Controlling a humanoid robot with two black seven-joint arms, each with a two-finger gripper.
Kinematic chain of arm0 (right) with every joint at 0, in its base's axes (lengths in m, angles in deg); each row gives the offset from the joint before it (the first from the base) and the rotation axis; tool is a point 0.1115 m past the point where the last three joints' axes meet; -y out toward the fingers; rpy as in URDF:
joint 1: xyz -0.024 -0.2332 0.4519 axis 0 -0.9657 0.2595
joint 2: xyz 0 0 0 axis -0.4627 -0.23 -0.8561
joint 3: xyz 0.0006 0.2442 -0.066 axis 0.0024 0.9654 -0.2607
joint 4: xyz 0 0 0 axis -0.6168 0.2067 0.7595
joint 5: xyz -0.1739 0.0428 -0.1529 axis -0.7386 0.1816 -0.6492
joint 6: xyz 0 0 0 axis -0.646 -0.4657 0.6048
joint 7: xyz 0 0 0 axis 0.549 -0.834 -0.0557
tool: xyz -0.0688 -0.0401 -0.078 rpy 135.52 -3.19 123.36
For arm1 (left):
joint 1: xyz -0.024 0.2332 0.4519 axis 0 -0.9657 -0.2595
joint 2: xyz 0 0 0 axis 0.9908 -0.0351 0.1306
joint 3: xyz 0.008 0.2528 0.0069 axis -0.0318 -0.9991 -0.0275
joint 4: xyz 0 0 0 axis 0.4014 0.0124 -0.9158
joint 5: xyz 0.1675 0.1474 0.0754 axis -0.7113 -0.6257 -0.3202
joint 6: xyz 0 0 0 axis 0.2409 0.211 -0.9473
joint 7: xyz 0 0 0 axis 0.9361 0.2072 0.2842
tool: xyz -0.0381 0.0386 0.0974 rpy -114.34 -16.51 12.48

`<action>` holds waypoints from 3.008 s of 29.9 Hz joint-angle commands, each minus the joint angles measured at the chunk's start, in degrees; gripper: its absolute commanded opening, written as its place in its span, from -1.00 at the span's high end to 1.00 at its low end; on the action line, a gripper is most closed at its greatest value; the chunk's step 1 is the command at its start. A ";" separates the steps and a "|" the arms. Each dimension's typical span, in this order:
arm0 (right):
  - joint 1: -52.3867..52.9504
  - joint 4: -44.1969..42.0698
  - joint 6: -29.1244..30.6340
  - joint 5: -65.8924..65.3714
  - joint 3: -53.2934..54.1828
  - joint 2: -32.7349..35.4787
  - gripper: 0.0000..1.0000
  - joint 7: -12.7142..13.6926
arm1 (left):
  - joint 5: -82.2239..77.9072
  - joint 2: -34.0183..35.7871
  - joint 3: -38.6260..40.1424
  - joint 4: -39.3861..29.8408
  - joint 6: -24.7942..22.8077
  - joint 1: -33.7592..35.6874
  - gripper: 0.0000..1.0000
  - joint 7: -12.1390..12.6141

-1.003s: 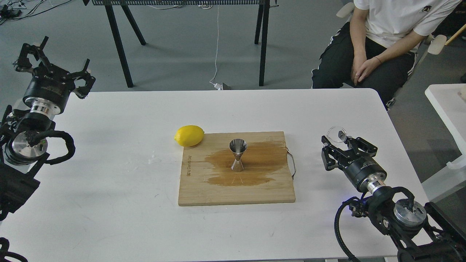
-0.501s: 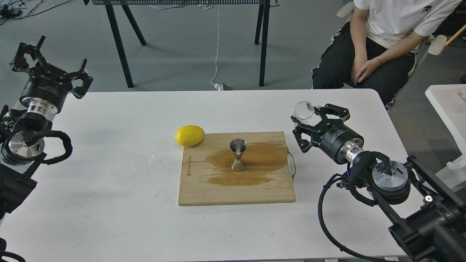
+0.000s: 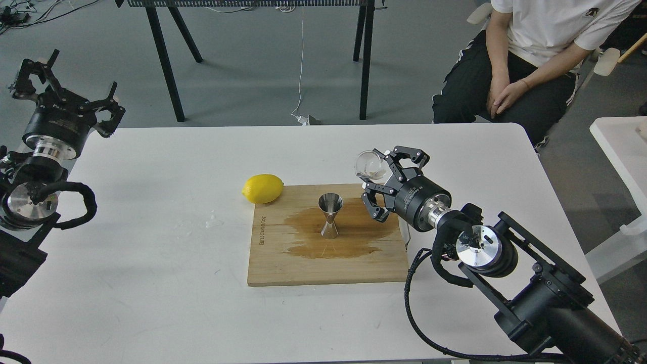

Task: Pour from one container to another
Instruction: 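Carry the glass cup with the right gripper above the jigger, then tilt the glass cup with the right gripper to pour into the jigger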

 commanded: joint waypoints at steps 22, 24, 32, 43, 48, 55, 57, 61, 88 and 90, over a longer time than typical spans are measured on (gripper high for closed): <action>2.50 -1.41 -2.08 -19.00 -8.58 -2.58 0.63 -2.36 | 0.00 0.22 0.00 0.09 -0.08 -0.39 -1.00 -0.11; 2.50 -1.41 -2.52 -21.21 -9.54 -2.58 0.63 -2.45 | 0.00 0.22 0.00 0.09 -0.08 -0.39 -1.00 -0.11; 2.93 -1.32 -2.79 -25.08 -10.08 -2.14 0.63 -3.24 | 0.00 0.22 0.00 0.09 0.00 -0.47 -1.00 -0.20; 3.73 -1.50 -2.96 -31.32 -10.95 -1.97 0.63 -3.24 | 0.00 0.22 0.09 0.09 0.00 -0.56 -1.00 -0.20; 4.25 -2.37 -3.40 -33.69 -13.24 -1.44 0.63 -4.20 | 0.00 0.22 0.00 0.09 0.00 -0.56 -1.00 -0.20; 4.34 -3.51 -3.75 -37.03 -14.91 -1.53 0.63 -4.56 | 0.09 0.22 0.00 0.44 -0.08 -0.56 -1.00 -0.20; 4.52 -4.48 -3.84 -38.96 -15.61 -1.61 0.63 -4.82 | 0.09 0.13 0.00 0.44 -0.08 -0.56 -1.00 -0.29; 4.52 -5.45 -4.10 -40.29 -16.84 -1.62 0.63 -6.05 | 0.09 0.13 0.00 0.53 -0.08 -0.65 -1.00 -0.29; 6.19 -6.59 -5.24 -44.68 -19.04 -1.97 0.64 -6.49 | 0.09 0.04 0.09 1.23 -0.17 -0.74 -1.00 -0.38; 6.36 -6.86 -5.42 -45.82 -20.26 -1.97 0.64 -6.58 | 0.18 0.04 0.18 1.23 -0.17 -0.74 -1.00 -0.38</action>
